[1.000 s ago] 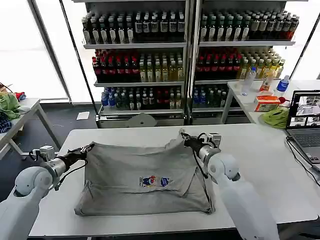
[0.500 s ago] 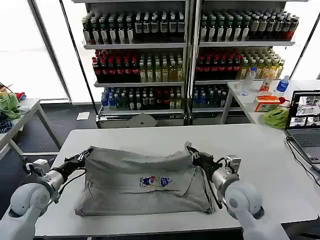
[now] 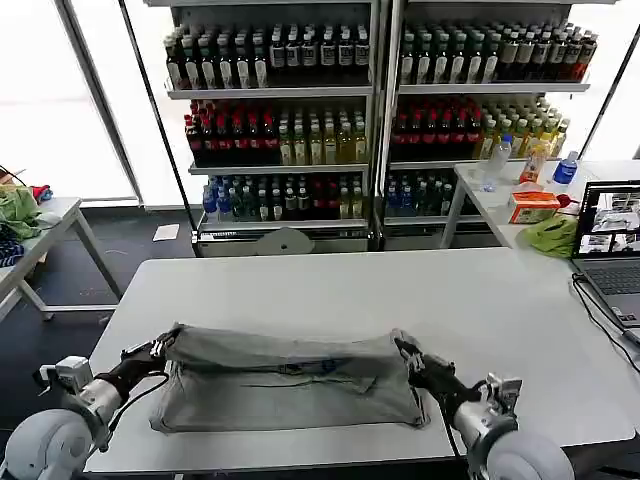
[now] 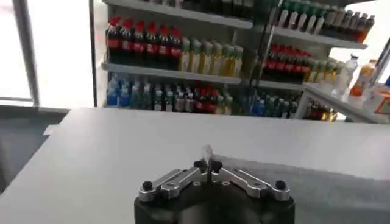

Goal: Fold and organize the clothes.

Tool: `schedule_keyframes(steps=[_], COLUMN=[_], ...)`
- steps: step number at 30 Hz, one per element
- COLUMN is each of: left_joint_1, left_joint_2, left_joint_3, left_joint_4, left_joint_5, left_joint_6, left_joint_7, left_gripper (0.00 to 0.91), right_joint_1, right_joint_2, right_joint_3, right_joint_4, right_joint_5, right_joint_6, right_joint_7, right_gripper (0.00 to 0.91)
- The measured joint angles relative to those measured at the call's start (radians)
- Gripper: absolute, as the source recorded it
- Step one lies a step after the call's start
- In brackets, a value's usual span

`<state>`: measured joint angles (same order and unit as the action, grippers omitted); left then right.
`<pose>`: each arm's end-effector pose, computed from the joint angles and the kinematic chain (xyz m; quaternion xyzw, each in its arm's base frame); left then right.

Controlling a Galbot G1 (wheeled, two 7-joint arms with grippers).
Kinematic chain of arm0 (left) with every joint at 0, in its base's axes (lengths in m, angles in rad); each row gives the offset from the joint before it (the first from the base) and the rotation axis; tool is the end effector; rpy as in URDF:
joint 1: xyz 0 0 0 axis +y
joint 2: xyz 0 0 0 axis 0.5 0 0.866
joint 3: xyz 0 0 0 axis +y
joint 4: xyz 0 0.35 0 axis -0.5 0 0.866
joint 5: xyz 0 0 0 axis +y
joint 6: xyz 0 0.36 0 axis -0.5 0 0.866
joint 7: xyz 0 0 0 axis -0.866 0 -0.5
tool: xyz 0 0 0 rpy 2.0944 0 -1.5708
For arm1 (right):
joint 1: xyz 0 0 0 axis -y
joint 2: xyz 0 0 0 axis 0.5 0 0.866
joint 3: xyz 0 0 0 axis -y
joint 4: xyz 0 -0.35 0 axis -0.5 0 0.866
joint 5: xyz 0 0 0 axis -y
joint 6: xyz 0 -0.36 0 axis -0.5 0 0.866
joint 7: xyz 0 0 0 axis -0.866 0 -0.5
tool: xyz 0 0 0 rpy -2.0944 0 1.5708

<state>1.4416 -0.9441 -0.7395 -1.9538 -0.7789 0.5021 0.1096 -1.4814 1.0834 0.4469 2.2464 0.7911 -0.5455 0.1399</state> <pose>0.2502 0.1843 -0.2477 -0.0975 -0.9668 0.0640 0.2275 0.2034 -0.0395 -0.2271 0.1689 -0.9497 -0.1265 0.2315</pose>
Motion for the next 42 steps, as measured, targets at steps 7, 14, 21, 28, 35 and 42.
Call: schedule_keyframes(steps=[7,14,21,28,35,42], left_joint_1=[0.111,0.171,0.214,0.244,0.245,0.228], left_joint_2=[-0.034,-0.061,-0.064,-0.103,-0.172,-0.244], left_joint_3=[-0.031,-0.048,-0.103,-0.110,-0.040,0.045], left_joint_4=[-0.070,-0.117,-0.162,-0.186,-0.154,-0.113], left_joint_5=[0.043,0.090,0.090,0.103,0.172,0.235], left_joint_6=[0.036,0.054,0.061,-0.002,-0.137,-0.257], left_joint_7=[-0.007,-0.026,-0.057,-0.109,-0.156,-0.180], left_gripper=[0.907,0.907,0.907,0.907,0.907,0.907], right_joint_1=[-0.072,-0.097,-0.107,-0.127,-0.169,-0.187], right_joint_2=[0.002,-0.005,-0.013,0.010,0.031,0.035], right_joint_3=[-0.001,0.017,0.056,0.107,0.150,0.167], right_joint_4=[0.013,0.039,0.051,0.012,-0.004,-0.010], right_joint_5=[-0.065,-0.110,-0.206,-0.382,-0.465,-0.497], right_joint_6=[0.014,0.041,0.140,0.373,0.514,0.577], right_joint_7=[-0.012,-0.023,-0.061,-0.128,-0.159,-0.177], right_gripper=[0.907,0.907,0.907,0.907,0.907,0.907])
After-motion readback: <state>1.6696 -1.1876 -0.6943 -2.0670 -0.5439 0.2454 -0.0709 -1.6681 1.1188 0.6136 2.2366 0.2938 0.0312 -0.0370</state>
